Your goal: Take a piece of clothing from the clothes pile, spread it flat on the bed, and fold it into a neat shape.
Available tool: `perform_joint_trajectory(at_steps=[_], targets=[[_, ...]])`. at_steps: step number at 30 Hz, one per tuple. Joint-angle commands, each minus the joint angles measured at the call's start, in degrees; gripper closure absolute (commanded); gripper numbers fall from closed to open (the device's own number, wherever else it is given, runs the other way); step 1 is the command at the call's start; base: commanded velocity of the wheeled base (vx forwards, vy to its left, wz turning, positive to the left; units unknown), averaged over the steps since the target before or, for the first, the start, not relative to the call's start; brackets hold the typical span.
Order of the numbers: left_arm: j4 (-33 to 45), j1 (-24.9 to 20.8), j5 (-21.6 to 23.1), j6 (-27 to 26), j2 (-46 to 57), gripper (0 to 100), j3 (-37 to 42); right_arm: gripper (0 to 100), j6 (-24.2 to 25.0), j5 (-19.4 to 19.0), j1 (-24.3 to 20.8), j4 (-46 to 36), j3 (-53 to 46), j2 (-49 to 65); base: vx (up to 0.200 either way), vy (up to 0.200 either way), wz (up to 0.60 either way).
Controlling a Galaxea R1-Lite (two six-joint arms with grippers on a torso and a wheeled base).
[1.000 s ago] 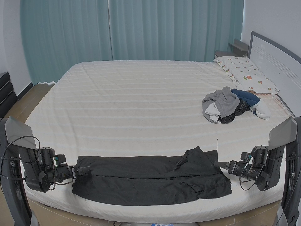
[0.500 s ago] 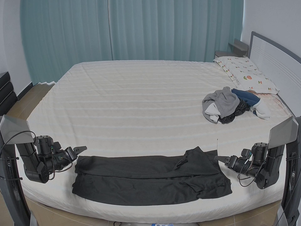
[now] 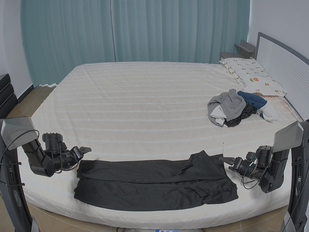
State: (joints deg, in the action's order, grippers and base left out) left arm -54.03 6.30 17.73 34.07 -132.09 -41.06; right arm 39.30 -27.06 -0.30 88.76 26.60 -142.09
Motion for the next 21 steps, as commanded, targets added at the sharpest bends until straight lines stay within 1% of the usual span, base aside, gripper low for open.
perform_joint_trajectory(at_steps=[1, 15, 16, 21], targets=[[0.06, -0.68, -0.06, 0.03, -0.63, 0, -0.6, 0, 0.07, -0.01, -0.13, 0.01, 0.29, -0.82, 0.0, 0.0, 0.0], [1.12, -2.0, -0.5, -0.32, -2.12, 0, -1.13, 0, 0.07, 0.17, -0.13, 0.27, 1.26, -1.17, 0.0, 0.0, 0.0], [1.12, -2.0, -0.67, -0.32, -2.21, 100, -1.22, 0, 0.07, 0.17, -0.13, 0.27, 1.26, -1.17, 0.0, 0.0, 0.0], [1.21, -1.82, -2.78, -2.08, -3.09, 100, -1.13, 0, 0.07, 0.52, -0.13, 0.54, 1.26, -1.17, 0.0, 0.0, 0.0]])
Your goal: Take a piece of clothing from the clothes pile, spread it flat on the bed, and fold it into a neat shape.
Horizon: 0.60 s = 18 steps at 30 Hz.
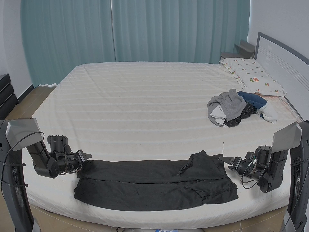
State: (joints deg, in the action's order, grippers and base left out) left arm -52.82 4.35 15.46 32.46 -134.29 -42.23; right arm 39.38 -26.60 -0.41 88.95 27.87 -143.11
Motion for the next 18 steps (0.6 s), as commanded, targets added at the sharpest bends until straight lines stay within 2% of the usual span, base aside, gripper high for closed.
perform_joint_trajectory(at_steps=[1, 7, 14, 18], targets=[[0.0, 0.31, -1.92, -1.79, -1.15, 100, 0.13, 0, 0.0, 0.06, -0.02, 0.34, -0.09, -0.16, 0.0, 0.0, 0.0], [-0.26, 0.31, -4.21, -3.2, -1.59, 100, 0.3, 0, 0.0, 0.06, -0.02, 0.34, -0.09, -0.16, 0.0, 0.0, 0.0], [-0.26, 1.45, -5.53, -2.58, -0.18, 100, -0.14, 0, 0.09, 0.32, -0.55, 0.43, -0.18, 0.81, 0.0, 0.0, 0.0], [-0.53, 1.8, -5.61, -1.44, 0.52, 100, -0.4, 0, 0.09, 1.73, -1.08, 0.08, 0.43, 1.25, 0.0, 0.0, 0.0]])
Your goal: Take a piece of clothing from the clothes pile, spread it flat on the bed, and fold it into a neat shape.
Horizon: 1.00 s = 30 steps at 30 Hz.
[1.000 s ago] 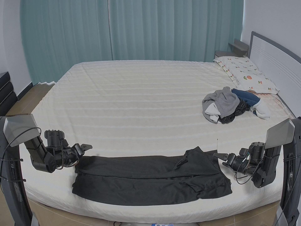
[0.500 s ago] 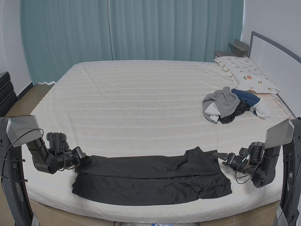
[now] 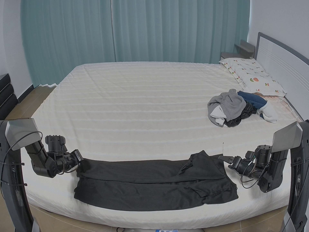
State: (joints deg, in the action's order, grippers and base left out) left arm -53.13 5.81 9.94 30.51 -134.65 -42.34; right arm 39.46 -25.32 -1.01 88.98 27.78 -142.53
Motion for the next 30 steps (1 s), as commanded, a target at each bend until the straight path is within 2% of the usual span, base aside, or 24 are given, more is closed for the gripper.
perform_joint_trajectory(at_steps=[1, 5, 7, 10, 15, 30], targets=[[-0.22, 0.34, -0.09, 0.51, 0.88, 100, -0.29, 0, 0.0, 0.45, -0.48, 0.05, 0.52, 0.68, 0.0, 0.0, 0.0], [-0.05, 0.51, -0.18, 1.48, 1.14, 100, -0.82, 0, 0.0, 4.05, -1.98, -0.39, 2.63, 0.33, 0.0, 0.0, 0.0], [-0.05, 0.51, -0.53, 1.48, 1.05, 100, -0.9, 0, 0.0, 4.58, -2.68, -1.18, 3.42, 0.15, 0.0, 0.0, 0.0], [-0.31, 0.51, -2.03, 1.48, 1.05, 100, -0.99, 0, 0.0, 5.02, -2.77, -3.37, 4.74, 0.33, 0.0, 0.0, 0.0], [-0.49, 0.51, -2.11, 1.48, 0.52, 100, -0.99, 0, 1.32, 5.81, -2.59, -5.13, 6.93, -0.03, 0.0, 0.0, 0.0], [-0.49, 0.51, -2.11, 1.48, -0.18, 100, -1.26, 0, 2.2, 5.81, -4.26, -4.43, 6.85, 0.15, 0.0, 0.0, 0.0]])
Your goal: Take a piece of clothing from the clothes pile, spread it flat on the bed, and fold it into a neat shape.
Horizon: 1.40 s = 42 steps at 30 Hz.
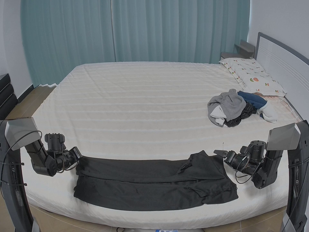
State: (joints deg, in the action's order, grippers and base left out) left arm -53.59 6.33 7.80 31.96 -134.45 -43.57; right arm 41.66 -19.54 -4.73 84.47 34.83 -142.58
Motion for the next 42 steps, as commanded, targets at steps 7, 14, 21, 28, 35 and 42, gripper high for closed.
perform_joint_trajectory(at_steps=[7, 14, 21, 28, 35, 42], targets=[[-0.02, 0.0, 0.02, 0.03, -0.64, 100, -0.02, 0, 0.0, 0.03, -1.07, -0.53, 1.12, 0.11, 0.0, 0.0, 0.0], [-0.02, 0.0, 0.02, 0.12, -0.64, 100, -0.02, 0, -0.08, 0.12, -1.07, -2.12, 4.28, -1.56, 0.0, 0.0, 0.0], [-0.02, 0.0, 0.02, 0.12, -0.64, 100, -0.11, 100, 0.0, 0.21, -0.81, -5.02, 6.3, -1.65, 0.0, 0.0, 0.0], [-0.02, 0.0, 0.11, 0.12, -0.64, 100, -0.02, 100, 0.09, 0.29, -0.1, -4.93, 7.27, -1.82, 0.0, 0.0, 0.0], [0.15, 0.0, 0.37, 0.12, -0.64, 100, -0.02, 100, 0.27, 0.29, 0.69, -4.84, 8.33, -2.0, 0.0, 0.0, 0.0], [0.5, 0.0, 0.9, 0.12, -0.37, 100, 0.15, 0, 0.09, 0.29, 0.69, -5.1, 7.8, -2.44, 0.0, 0.0, 0.0]])
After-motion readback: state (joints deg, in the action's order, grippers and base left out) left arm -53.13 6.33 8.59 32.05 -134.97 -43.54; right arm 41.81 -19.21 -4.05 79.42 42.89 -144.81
